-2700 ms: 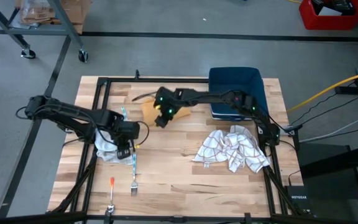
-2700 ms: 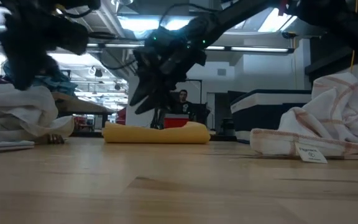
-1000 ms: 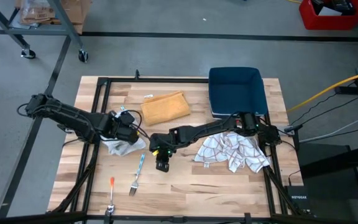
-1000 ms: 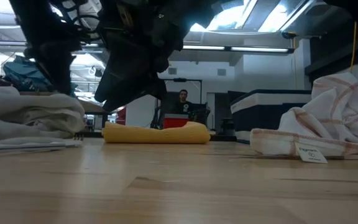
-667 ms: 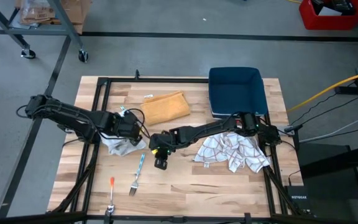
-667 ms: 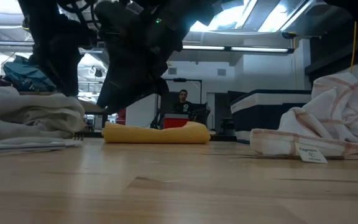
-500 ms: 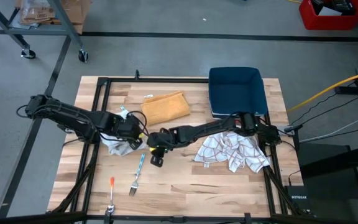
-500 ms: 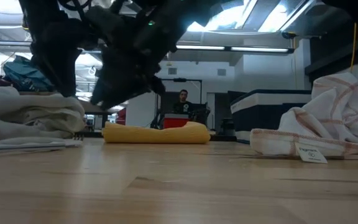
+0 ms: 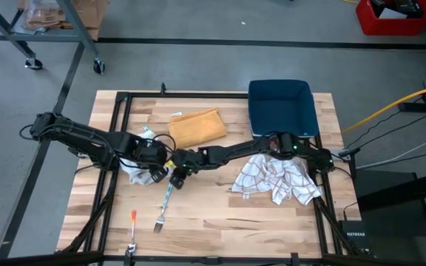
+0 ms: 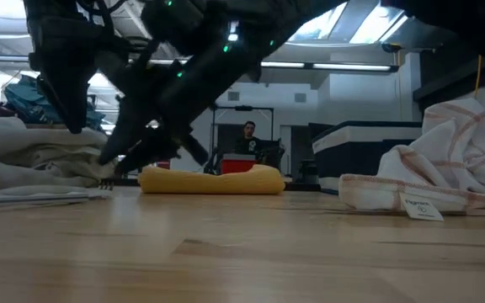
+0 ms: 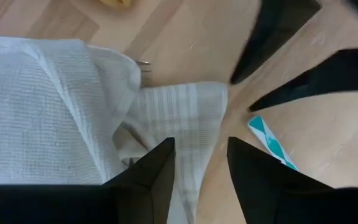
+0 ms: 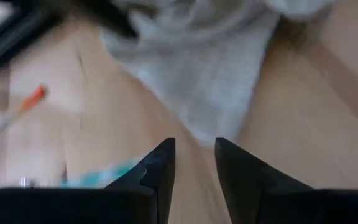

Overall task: Fold towel
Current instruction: Fold the left white towel

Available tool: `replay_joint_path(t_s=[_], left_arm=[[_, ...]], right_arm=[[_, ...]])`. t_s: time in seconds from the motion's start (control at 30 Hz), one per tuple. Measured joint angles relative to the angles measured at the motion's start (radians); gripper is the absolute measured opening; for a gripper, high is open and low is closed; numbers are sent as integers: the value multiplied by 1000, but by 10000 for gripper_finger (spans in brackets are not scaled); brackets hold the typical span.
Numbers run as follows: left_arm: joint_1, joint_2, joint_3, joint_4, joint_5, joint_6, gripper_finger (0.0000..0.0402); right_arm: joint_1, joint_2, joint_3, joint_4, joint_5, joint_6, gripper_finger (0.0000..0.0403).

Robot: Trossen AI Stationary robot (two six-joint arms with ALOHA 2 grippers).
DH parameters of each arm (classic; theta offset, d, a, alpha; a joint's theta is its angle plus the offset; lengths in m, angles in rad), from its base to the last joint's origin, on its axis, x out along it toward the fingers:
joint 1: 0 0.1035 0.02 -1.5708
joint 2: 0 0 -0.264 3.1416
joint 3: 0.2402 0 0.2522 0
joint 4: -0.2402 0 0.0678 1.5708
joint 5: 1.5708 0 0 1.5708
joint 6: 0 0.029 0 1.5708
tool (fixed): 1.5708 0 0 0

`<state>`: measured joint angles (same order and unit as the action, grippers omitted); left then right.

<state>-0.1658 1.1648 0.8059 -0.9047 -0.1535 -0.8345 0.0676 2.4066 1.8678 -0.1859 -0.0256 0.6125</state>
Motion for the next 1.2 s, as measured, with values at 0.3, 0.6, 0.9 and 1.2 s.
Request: replay_joint_path(t_s=[0.3, 0.6, 0.9, 1.2], left_arm=[[0, 0, 0, -2, 3, 8, 139], [0, 0, 0, 3, 2, 12, 139], [0, 0, 0, 4, 1, 26, 139], [0, 0, 0, 3, 1, 24, 139]], right_arm=[[-9, 33, 0, 3, 20, 65, 117], [-10, 64, 0, 27, 53, 124, 117], [-9, 77, 1, 79, 43, 125, 117], [-9, 92, 1, 90, 43, 120, 56]])
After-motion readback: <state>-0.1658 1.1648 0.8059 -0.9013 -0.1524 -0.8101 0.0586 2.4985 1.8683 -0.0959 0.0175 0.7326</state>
